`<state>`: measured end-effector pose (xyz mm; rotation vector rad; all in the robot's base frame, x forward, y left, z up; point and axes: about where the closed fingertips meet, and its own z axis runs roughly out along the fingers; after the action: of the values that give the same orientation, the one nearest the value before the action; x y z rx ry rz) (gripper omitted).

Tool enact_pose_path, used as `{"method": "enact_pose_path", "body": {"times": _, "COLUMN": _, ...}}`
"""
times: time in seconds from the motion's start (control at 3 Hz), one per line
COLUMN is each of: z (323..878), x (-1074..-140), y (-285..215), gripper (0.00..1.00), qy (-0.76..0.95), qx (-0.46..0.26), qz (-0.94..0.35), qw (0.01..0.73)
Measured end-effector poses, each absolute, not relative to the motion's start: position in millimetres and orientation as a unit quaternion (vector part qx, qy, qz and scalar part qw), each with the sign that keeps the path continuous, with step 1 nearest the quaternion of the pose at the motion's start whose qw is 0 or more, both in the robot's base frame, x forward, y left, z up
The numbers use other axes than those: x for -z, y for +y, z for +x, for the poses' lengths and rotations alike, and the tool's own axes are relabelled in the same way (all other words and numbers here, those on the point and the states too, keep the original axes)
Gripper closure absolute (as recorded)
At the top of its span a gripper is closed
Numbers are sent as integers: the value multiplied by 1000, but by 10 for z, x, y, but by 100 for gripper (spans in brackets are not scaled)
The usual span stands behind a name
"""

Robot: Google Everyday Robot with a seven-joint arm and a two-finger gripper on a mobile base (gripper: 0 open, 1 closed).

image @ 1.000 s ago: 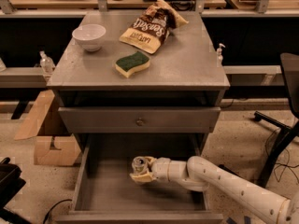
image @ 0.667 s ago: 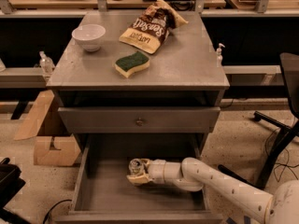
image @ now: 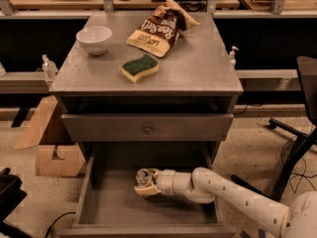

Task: Place 7up can into middle drawer

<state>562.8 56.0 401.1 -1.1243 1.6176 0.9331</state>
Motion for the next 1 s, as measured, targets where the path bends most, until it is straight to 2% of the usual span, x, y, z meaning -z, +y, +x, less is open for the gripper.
{"method": "enact_pose_path", "body": {"times": 0.67, "z": 5614, "x": -4012, "y": 603, "gripper": 5, "qy": 656, "qx": -382, "qz": -458, "qw": 462}}
{"method": "enact_pose_path", "body": {"times": 1.0, "z": 5610, "x": -4012, "y": 614, "gripper": 0, "qy": 656, "qx": -383, "qz": -459, "qw": 461}}
